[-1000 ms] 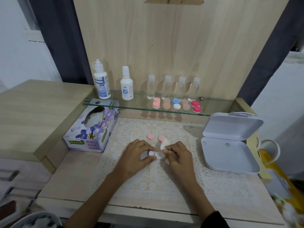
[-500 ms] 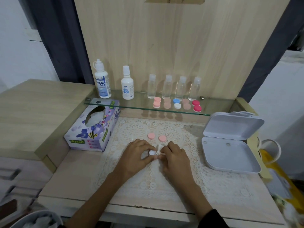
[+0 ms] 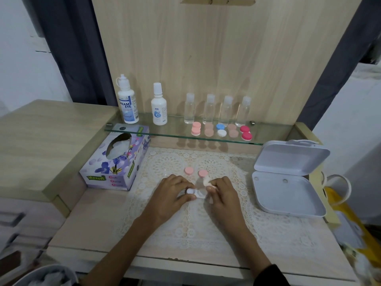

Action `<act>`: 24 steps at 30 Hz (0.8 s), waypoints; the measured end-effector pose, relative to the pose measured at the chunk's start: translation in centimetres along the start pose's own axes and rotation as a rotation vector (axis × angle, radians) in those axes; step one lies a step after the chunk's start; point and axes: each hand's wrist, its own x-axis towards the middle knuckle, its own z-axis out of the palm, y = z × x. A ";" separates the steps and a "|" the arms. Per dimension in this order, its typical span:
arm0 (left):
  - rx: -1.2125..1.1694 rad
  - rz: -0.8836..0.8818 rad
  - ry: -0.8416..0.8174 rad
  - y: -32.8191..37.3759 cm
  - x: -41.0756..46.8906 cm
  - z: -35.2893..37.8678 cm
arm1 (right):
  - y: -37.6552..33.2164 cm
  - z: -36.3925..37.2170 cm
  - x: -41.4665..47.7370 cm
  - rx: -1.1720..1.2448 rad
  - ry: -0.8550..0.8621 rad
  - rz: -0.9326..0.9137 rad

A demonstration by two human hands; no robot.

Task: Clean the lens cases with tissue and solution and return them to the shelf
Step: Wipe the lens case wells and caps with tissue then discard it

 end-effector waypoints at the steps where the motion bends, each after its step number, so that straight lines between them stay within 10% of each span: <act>1: -0.001 0.000 -0.004 0.0 0.0 0.0 | -0.3 -0.2 -0.1 0.047 0.007 0.001; 24: 0.026 -0.003 0.015 0.5 -0.1 0.0 | 0.0 0.9 -0.1 -0.494 -0.073 -0.400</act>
